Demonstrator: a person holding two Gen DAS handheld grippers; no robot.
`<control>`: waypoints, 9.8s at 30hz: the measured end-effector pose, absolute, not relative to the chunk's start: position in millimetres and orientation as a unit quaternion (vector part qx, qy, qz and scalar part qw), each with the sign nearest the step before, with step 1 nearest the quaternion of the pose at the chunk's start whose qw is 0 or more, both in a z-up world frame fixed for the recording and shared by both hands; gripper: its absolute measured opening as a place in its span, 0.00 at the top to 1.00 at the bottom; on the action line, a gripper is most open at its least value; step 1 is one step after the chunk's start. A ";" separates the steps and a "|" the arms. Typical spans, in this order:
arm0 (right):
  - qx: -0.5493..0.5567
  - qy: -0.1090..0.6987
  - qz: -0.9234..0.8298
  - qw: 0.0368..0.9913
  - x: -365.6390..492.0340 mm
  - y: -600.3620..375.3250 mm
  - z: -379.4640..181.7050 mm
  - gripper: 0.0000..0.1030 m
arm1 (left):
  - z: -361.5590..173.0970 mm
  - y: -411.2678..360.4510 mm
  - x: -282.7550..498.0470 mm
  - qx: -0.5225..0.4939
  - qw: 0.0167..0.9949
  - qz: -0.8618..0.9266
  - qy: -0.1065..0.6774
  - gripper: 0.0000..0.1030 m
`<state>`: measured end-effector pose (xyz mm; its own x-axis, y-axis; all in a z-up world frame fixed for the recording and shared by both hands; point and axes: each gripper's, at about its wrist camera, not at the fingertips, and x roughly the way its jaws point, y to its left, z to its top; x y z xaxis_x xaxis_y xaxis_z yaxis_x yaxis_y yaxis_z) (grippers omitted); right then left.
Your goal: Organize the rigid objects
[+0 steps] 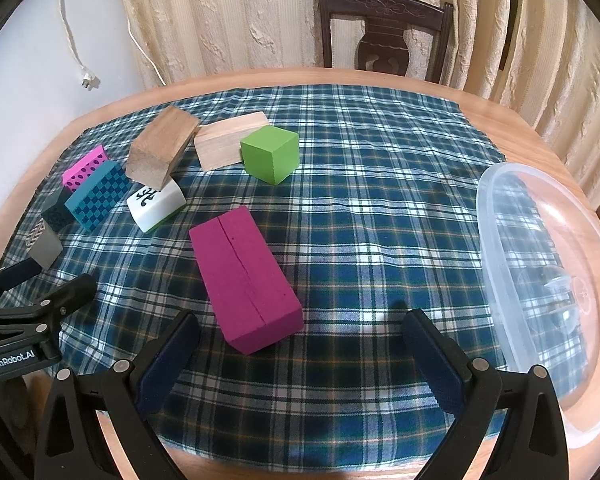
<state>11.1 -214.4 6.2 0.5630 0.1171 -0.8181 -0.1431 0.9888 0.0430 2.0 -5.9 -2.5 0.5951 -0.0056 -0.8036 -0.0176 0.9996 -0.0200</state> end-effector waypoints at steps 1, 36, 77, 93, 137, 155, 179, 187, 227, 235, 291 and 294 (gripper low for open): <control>-0.011 0.461 0.075 0.884 11.4 -214.5 6.6 0.00 | -2.4 -5.6 2.1 -0.013 0.893 0.003 0.450 0.00; 0.049 0.396 0.106 0.911 13.6 -208.6 31.2 0.03 | 12.6 45.3 -5.4 -0.111 0.900 0.065 0.416 0.00; 0.065 0.391 0.103 0.912 13.9 -216.9 27.8 0.68 | 19.1 30.4 -9.5 -0.074 0.914 0.053 0.395 0.59; 0.115 0.290 0.039 0.949 -8.6 -250.3 57.1 0.68 | 29.4 17.7 -16.0 -0.065 0.927 0.043 0.367 0.59; 0.157 0.248 -0.237 0.926 -29.1 -382.8 55.4 0.68 | 73.1 -128.2 -11.4 0.029 0.932 -0.099 0.349 0.59; 0.206 0.226 -0.270 0.913 -47.3 -418.3 54.1 0.37 | 86.5 -220.6 6.6 0.067 0.920 -0.180 0.343 0.59; 0.228 0.209 -0.312 0.898 -58.0 -433.3 53.4 0.30 | 76.3 -286.6 10.7 0.067 0.882 -0.281 0.371 0.57; 0.229 0.205 -0.315 0.898 -57.7 -434.0 54.2 0.23 | 78.6 -281.5 9.9 0.060 0.892 -0.265 0.362 0.28; 0.167 0.202 -0.257 0.930 -46.8 -398.3 61.2 0.19 | 79.9 -223.7 12.8 0.087 0.926 -0.145 0.336 0.28; 0.147 0.205 -0.215 0.944 -42.4 -384.8 61.5 0.18 | 74.9 -203.3 15.4 0.073 0.927 -0.127 0.345 0.28; 0.037 0.260 -0.013 0.965 -14.5 -265.3 64.5 0.07 | 53.5 -55.8 36.8 -0.001 0.928 0.004 0.373 0.27; 0.034 0.280 0.020 0.959 -4.5 -253.3 63.0 0.07 | 53.2 -49.1 37.5 -0.005 0.927 0.009 0.374 0.27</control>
<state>-4.5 -253.3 63.0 0.8421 0.0568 -0.5363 -0.0186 0.9969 0.0763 37.5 -49.1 53.2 0.7200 0.0137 -0.6938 -0.0212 0.9998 -0.0023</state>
